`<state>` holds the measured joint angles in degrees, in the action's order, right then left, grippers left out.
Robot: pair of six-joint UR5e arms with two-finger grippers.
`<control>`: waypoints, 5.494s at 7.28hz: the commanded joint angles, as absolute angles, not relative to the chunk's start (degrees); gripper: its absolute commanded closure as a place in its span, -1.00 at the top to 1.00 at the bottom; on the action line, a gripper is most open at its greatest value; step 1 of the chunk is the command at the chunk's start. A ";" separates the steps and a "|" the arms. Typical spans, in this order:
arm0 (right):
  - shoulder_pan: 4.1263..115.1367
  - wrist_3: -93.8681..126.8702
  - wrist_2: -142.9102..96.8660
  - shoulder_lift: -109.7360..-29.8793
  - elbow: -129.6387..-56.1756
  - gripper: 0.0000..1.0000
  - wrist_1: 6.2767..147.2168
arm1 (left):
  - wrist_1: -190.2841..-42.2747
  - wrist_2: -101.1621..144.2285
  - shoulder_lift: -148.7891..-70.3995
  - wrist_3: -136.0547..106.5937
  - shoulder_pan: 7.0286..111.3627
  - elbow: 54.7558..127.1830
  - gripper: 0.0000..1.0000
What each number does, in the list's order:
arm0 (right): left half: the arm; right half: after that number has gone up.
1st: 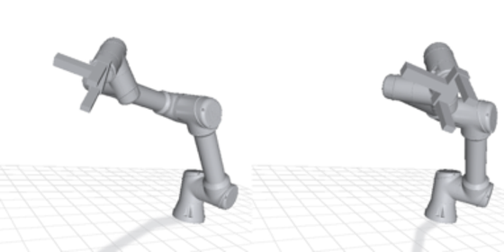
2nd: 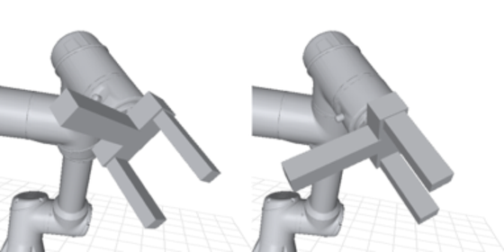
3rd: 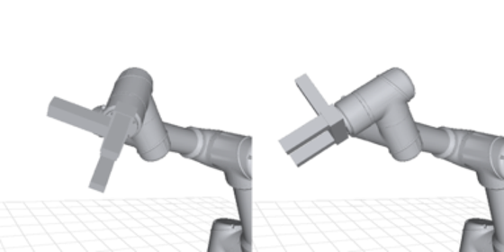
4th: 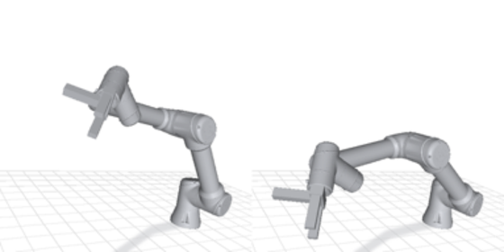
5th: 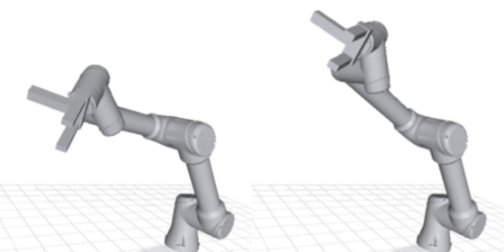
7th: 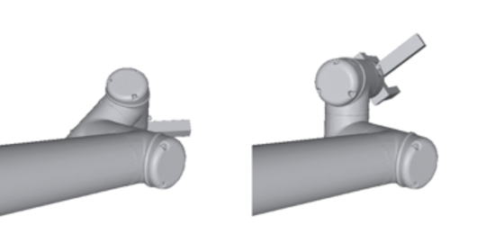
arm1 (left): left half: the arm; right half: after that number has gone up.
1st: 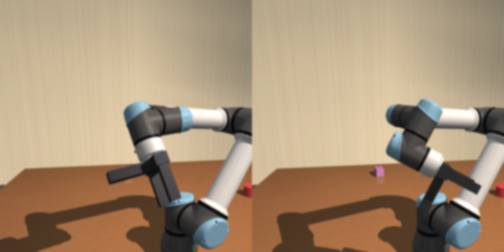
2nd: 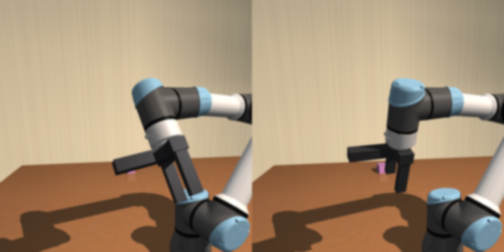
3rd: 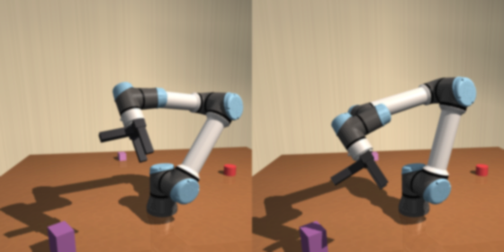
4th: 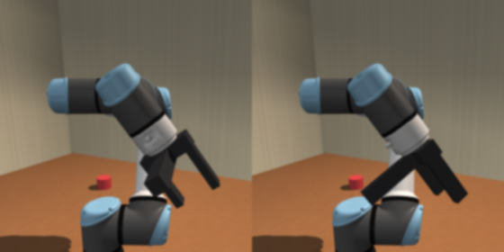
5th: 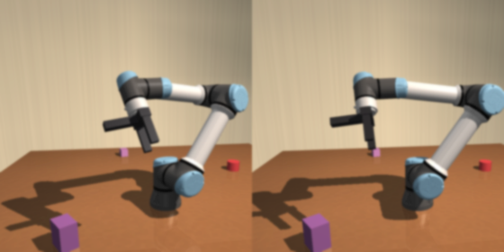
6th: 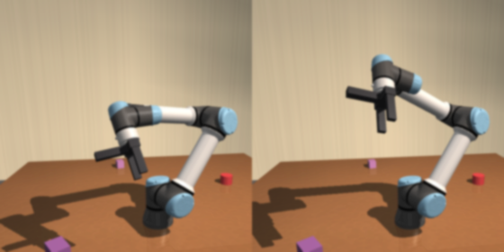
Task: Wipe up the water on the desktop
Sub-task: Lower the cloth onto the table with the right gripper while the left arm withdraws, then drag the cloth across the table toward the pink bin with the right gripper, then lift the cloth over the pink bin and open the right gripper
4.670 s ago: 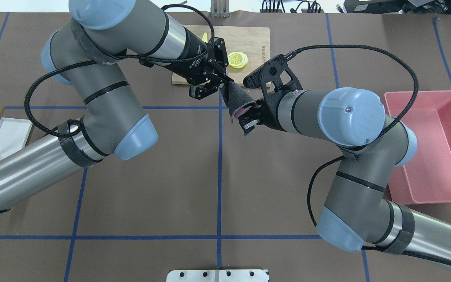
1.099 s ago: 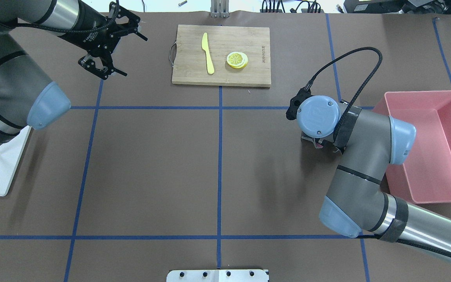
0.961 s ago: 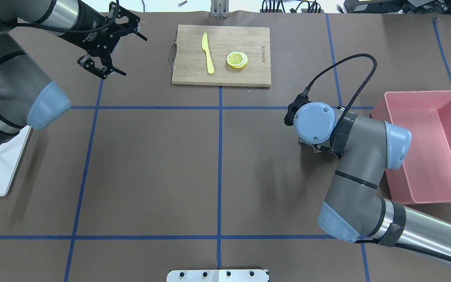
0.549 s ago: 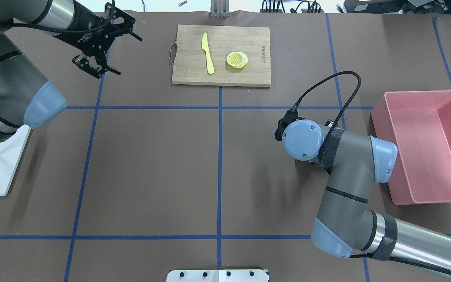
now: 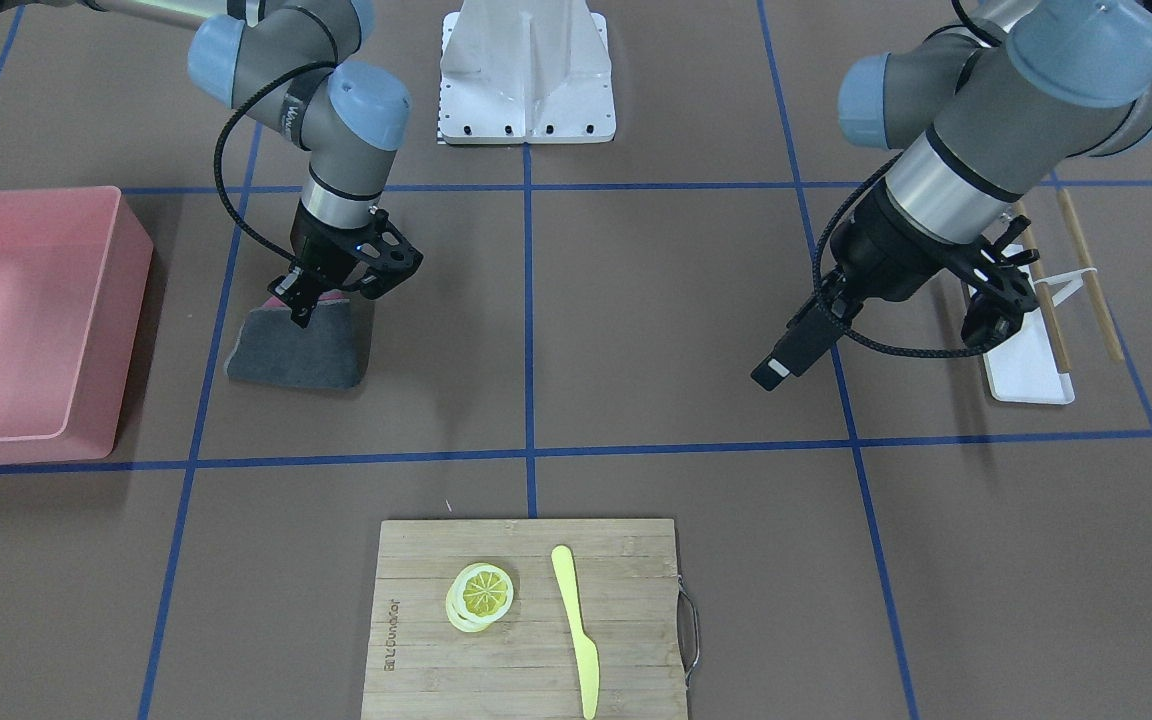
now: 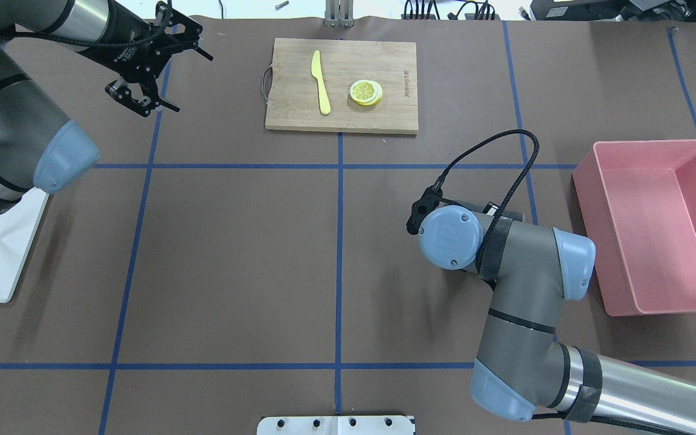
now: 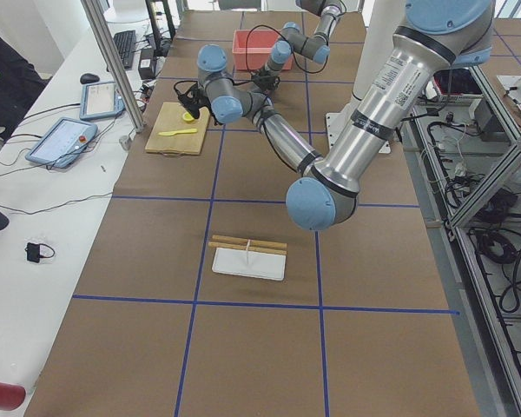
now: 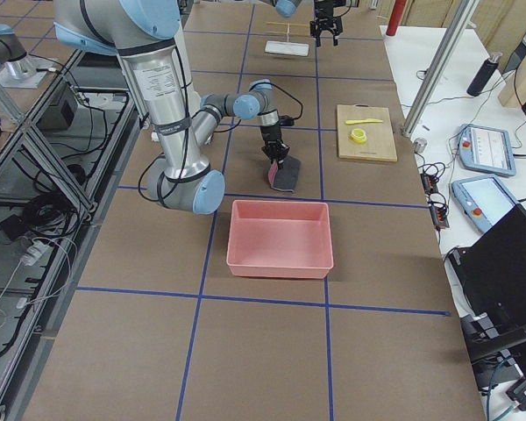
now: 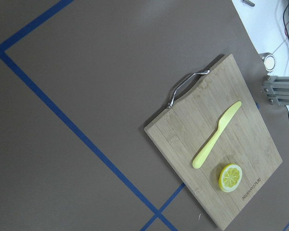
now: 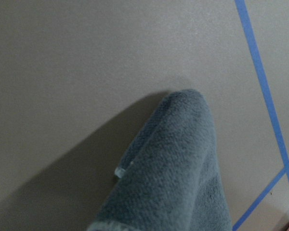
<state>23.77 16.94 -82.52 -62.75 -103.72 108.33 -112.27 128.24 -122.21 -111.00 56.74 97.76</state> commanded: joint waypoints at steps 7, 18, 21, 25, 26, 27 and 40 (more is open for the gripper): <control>21.53 28.81 -97.09 -61.52 -103.89 -1.00 88.82 | -112.24 128.58 -121.20 -107.68 58.80 97.65 0.96; 31.20 42.98 -119.36 -64.59 -101.25 -1.00 63.90 | -112.67 128.50 -120.50 -107.75 58.62 97.12 0.96; 32.95 42.28 -118.05 -68.72 -100.55 -1.00 64.51 | -112.94 128.32 -120.59 -107.67 58.18 96.85 0.96; 36.37 41.14 -116.80 -68.82 -94.39 -1.00 64.86 | -112.94 128.32 -120.67 -107.67 58.18 96.68 0.96; 37.00 41.05 -116.72 -68.99 -93.87 -1.00 64.86 | -112.94 128.32 -120.67 -107.67 58.18 96.68 0.96; 37.87 41.04 -116.72 -69.60 -93.61 -1.00 65.73 | -112.94 128.32 -120.67 -107.67 58.18 96.51 0.96; 50.08 23.91 -115.75 -69.52 -107.62 -1.00 97.33 | -113.03 128.41 -120.59 -107.58 58.18 96.06 0.96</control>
